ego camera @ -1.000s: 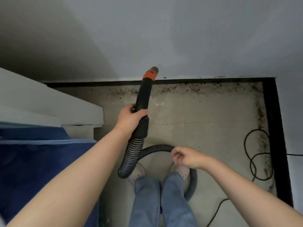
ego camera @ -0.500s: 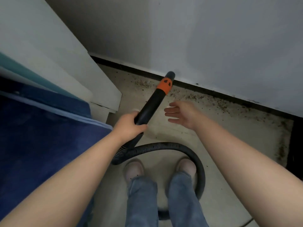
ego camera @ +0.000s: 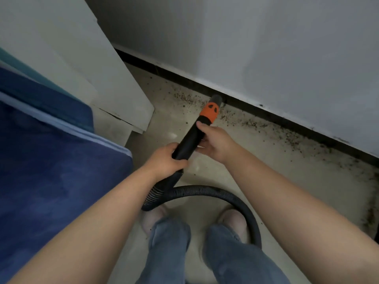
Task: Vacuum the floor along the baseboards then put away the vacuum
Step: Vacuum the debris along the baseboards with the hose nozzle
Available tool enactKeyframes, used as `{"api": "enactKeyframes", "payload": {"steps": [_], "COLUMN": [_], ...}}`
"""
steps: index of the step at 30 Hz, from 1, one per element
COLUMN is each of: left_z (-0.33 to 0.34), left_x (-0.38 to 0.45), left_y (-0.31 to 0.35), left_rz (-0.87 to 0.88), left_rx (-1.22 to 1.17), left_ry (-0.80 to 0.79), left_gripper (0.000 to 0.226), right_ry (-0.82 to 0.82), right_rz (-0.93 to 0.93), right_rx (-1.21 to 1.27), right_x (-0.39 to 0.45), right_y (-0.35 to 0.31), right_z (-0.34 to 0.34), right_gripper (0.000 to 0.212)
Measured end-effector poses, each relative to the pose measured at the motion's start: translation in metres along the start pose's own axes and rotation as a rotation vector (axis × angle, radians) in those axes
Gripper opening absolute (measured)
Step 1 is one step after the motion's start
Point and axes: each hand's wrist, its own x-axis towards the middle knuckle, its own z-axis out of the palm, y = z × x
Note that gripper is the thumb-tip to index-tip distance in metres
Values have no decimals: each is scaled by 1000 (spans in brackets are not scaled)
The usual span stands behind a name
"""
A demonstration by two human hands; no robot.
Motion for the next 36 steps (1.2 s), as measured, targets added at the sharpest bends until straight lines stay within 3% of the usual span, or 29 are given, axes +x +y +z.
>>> {"api": "enactKeyframes", "payload": {"steps": [3, 6, 10, 15, 20, 24, 28, 36], "left_z": [-4, -5, 6, 7, 30, 49, 56, 39], "left_x": [26, 50, 90, 140, 166, 180, 188, 187], "left_y": [-28, -64, -110, -138, -156, -163, -164, -172], "left_rz": [-2, -30, -71, -150, -129, -107, -83, -104], "left_rx": [-24, -25, -22, 4, -45, -154, -214, -161], "left_ry": [3, -7, 108, 174, 321, 346, 321, 393], "left_gripper": [21, 42, 60, 60, 56, 50, 36, 38], "right_ry": [35, 31, -2, -89, -185, -210, -211, -228], "right_rz": [1, -8, -16, -74, -148, -171, -179, -117], "right_rx": [78, 57, 8, -92, -209, -333, -428, -283], "right_x": [40, 84, 144, 198, 227, 239, 241, 250], "right_y": [5, 10, 15, 27, 25, 37, 49, 57], "right_z": [17, 19, 21, 42, 49, 47, 53, 63], "right_gripper": [28, 39, 41, 41, 15, 25, 20, 15]}}
